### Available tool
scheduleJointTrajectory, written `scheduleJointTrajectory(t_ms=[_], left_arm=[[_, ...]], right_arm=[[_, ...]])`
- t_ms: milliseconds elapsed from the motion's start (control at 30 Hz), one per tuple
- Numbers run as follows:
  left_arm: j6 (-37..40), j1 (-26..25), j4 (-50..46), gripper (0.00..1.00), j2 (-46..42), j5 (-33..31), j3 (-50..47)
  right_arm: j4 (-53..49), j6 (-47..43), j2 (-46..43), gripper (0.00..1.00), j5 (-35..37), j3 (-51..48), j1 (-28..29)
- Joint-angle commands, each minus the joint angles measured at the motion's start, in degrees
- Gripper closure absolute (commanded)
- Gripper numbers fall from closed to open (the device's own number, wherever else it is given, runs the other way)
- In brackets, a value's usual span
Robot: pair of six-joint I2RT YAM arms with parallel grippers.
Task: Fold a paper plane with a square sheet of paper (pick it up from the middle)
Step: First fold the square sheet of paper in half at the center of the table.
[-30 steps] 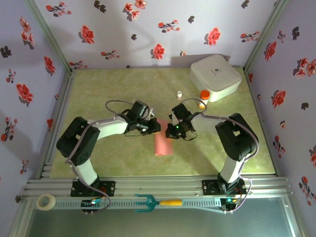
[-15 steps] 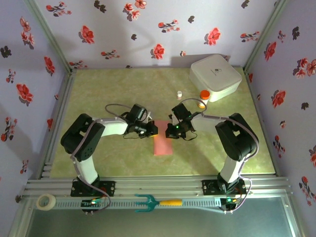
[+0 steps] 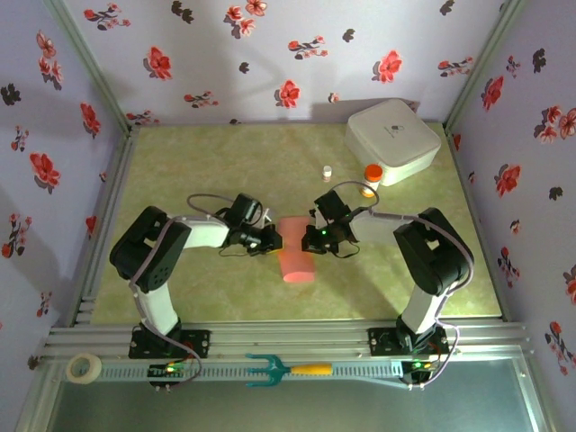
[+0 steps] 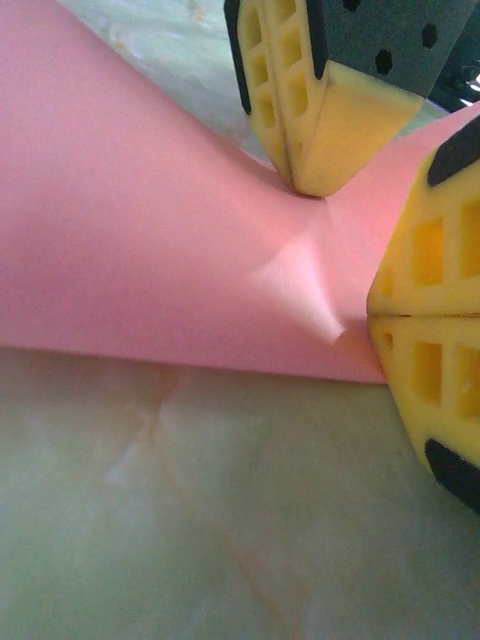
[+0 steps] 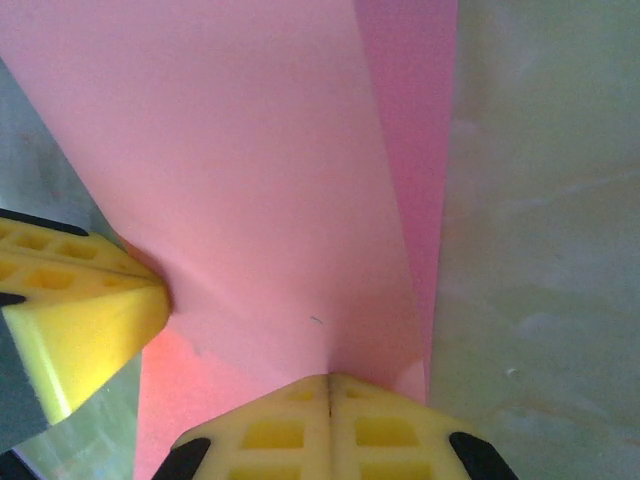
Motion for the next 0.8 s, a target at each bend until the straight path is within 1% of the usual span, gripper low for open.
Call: scheduleJointTrajectory(t_ms=[0,200,467,600,767], left_arm=[[2.0,0.8,-4.2,0.90,-2.4,-0.1,4.0],[2.5,1.3,-5.3,0.90,2.1,1.1,7.8],[2.5,2.6,-3.1,0.90,6.9,1.3,6.8],[2.4,3.2,-3.8,0.90,7.2,0.0,6.6],[3.6,3.2,-7.4,0.89,4.9,-0.1,9.7]], right_arm=[[-4.4,1.0,1.8,1.00,5.9,-2.6,-0.4],[-4.3,1.2,2.1,1.00,5.8,-2.5,-0.4],[-4.5,1.2,2.1,1.00,5.7,-2.6,-0.4],[-4.9,1.1,2.0,1.00,5.9,-2.4,-0.4],[-5.1,1.0,1.8,1.00,6.0,-2.4,-0.4]])
